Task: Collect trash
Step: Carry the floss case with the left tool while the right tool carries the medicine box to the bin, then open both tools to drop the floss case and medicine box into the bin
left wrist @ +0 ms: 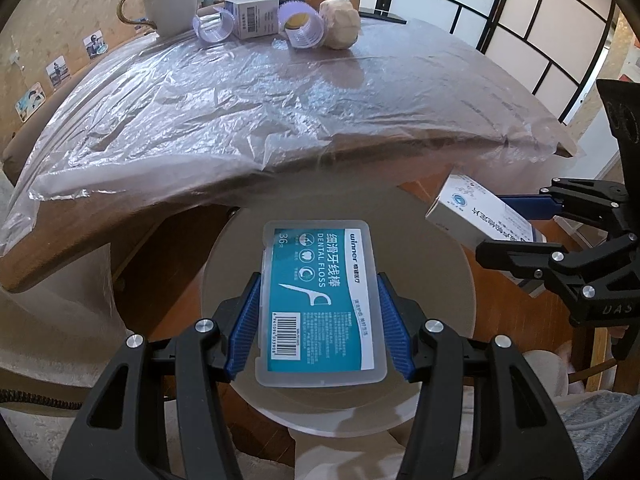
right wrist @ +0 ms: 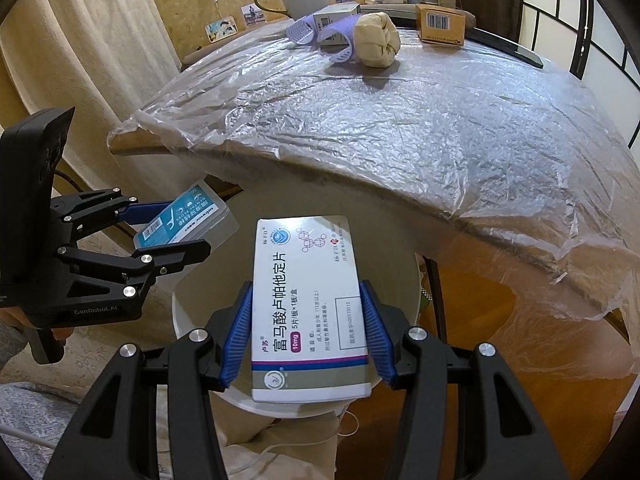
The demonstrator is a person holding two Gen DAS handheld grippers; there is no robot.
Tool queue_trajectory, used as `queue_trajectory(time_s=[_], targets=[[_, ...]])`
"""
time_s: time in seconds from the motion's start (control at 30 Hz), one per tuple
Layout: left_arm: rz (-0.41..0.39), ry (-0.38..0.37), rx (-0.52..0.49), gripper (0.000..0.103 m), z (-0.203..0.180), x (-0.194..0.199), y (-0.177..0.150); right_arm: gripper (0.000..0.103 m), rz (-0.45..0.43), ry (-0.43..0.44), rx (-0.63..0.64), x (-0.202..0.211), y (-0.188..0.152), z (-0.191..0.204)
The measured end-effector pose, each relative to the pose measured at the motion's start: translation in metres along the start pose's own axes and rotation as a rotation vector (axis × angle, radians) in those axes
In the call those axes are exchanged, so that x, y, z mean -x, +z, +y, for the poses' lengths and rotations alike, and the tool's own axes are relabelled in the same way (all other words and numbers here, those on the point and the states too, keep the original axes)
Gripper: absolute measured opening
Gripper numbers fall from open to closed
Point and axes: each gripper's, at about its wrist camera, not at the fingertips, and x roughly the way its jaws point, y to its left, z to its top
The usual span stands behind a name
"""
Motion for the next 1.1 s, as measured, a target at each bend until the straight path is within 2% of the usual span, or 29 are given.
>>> queue_trajectory(time_s=[0.67, 1.1], targets=[[0.054, 0.031, -0.004, 0.056, 0.002, -0.029, -0.004, 0.051, 0.047, -0.023, -0.025, -0.024, -0.008, -0.009], [0.06, 0.046, -0.019, 0.056, -0.003, -0.031, -0.002, 0.051, 0.053, -0.019, -0.041, -0.029, -0.009, -0.011]])
